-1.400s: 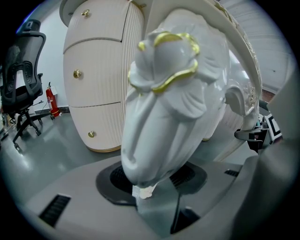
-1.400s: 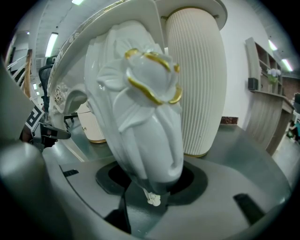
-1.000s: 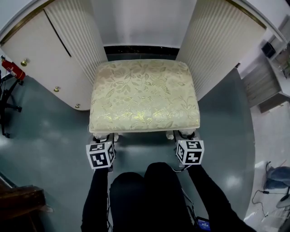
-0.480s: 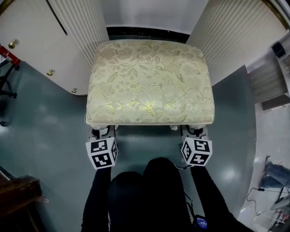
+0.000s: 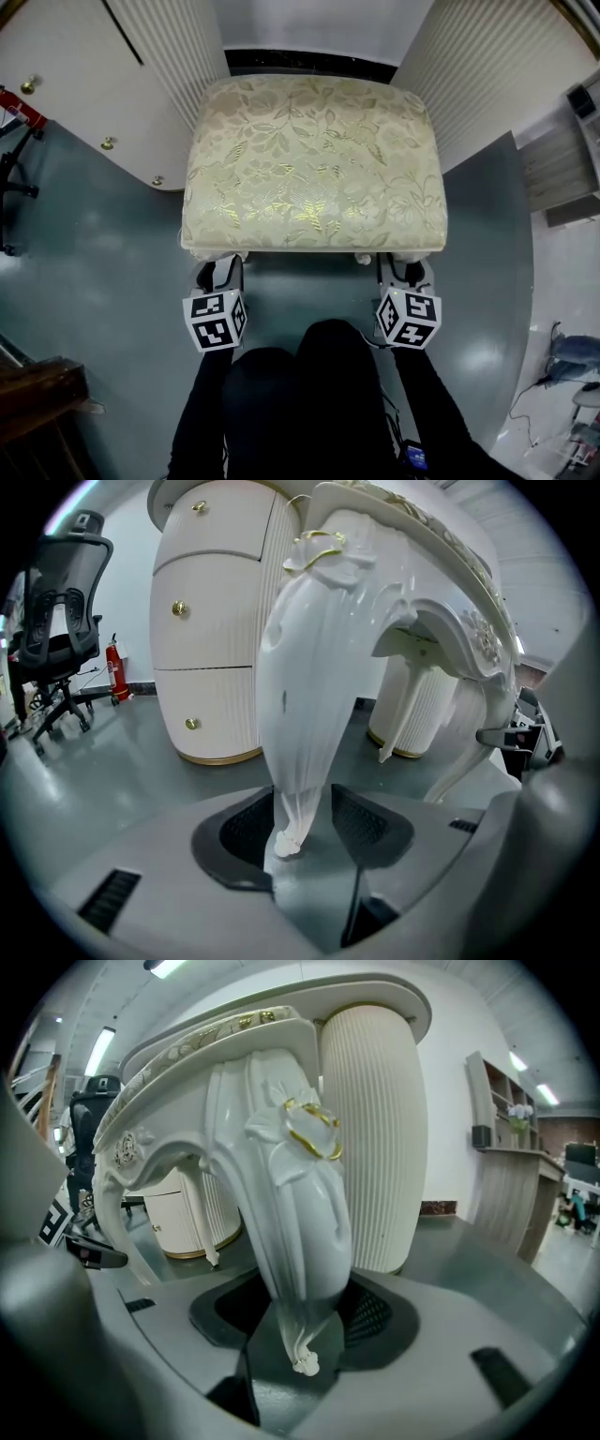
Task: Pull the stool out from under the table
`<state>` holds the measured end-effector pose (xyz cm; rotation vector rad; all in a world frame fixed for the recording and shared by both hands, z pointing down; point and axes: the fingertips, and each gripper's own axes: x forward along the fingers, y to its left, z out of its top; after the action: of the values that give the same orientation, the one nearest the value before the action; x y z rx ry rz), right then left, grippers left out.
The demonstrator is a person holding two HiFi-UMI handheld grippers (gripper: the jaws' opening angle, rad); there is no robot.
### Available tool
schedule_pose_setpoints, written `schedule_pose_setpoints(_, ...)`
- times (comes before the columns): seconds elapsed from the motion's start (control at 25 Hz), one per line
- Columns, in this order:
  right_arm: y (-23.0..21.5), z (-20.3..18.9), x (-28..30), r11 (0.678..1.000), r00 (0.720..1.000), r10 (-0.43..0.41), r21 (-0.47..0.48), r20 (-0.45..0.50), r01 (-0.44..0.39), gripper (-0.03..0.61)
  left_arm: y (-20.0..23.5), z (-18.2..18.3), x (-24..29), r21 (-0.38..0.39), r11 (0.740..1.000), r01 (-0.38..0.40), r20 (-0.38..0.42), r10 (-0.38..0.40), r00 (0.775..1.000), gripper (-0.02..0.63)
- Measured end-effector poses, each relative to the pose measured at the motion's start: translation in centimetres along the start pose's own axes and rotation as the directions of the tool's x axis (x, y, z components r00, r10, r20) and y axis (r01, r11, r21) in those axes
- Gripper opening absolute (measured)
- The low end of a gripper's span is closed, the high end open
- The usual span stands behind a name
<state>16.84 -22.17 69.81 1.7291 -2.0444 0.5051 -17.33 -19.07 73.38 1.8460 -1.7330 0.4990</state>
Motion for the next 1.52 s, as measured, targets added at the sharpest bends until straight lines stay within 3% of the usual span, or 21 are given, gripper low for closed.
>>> schedule_pose_setpoints(0.28, -0.1, -1.0, -1.8, 0.998, 0.999, 0.015, 0.061, -0.036, -0.013, 0.218, 0.1, -1.8, -0.1, -0.048, 0.999, 0.0, -0.067, -0.004, 0.998, 0.209)
schedule_pose_setpoints(0.44, 0.0, -4.3, -3.7, 0.99, 0.987, 0.042, 0.14, -0.154, -0.021, 0.212, -0.3, -2.6, -0.1, -0.064, 0.998, 0.011, -0.123, -0.019, 0.992, 0.209)
schedule_pose_setpoints(0.56, -0.5, -5.8, -4.3, 0.99, 0.966, 0.038, 0.142, -0.256, -0.001, 0.179, -1.0, -3.0, -0.5, -0.043, 0.999, 0.018, -0.189, -0.026, 0.982, 0.206)
schedule_pose_setpoints(0.6, -0.6, -5.4, -4.6, 0.993, 0.961, 0.022, 0.119, -0.275, 0.012, 0.146, -1.3, -2.9, -0.9, -0.039, 0.999, 0.021, -0.209, -0.029, 0.978, 0.2)
schedule_pose_setpoints(0.68, -0.5, -4.2, -5.3, 0.998, 0.956, -0.008, 0.064, -0.294, 0.028, 0.016, -1.6, -2.6, -1.8, -0.037, 0.999, 0.022, -0.243, -0.03, 0.97, 0.166)
schedule_pose_setpoints(0.72, -0.3, -3.8, -5.6, 0.999, 0.952, -0.008, 0.048, -0.306, 0.024, 0.007, -1.7, -2.4, -2.3, -0.038, 0.999, 0.019, -0.256, -0.028, 0.966, 0.126)
schedule_pose_setpoints(0.84, 1.1, -3.2, -6.7, 1.0, 0.931, 0.027, 0.018, -0.365, -0.021, 0.006, -2.1, -1.6, -3.8, -0.036, 0.999, 0.011, -0.294, -0.021, 0.955, 0.024)
schedule_pose_setpoints(0.92, 2.0, -2.6, -7.9, 0.999, 0.915, 0.049, -0.001, -0.401, -0.054, 0.005, -2.4, -1.0, -5.2, -0.028, 1.0, 0.008, -0.32, -0.016, 0.947, 0.008)
schedule_pose_setpoints(1.08, 2.9, 0.1, -10.3, 0.997, 0.89, 0.064, -0.012, -0.451, -0.077, 0.005, -3.6, 1.8, -8.5, -0.026, 1.0, 0.018, -0.344, -0.026, 0.939, 0.008)
schedule_pose_setpoints(1.24, 3.7, 3.8, -13.4, 0.996, 0.864, 0.094, 0.04, -0.494, -0.085, 0.003, -4.6, 5.6, -13.0, -0.08, 0.997, 0.012, -0.361, -0.04, 0.932, 0.008)
schedule_pose_setpoints(1.52, 5.2, 11.2, -20.2, 0.99, 0.827, 0.136, 0.097, -0.546, -0.099, 0.003, -5.9, 12.7, -21.5, -0.073, 0.997, -0.021, -0.398, -0.01, 0.917, 0.008)
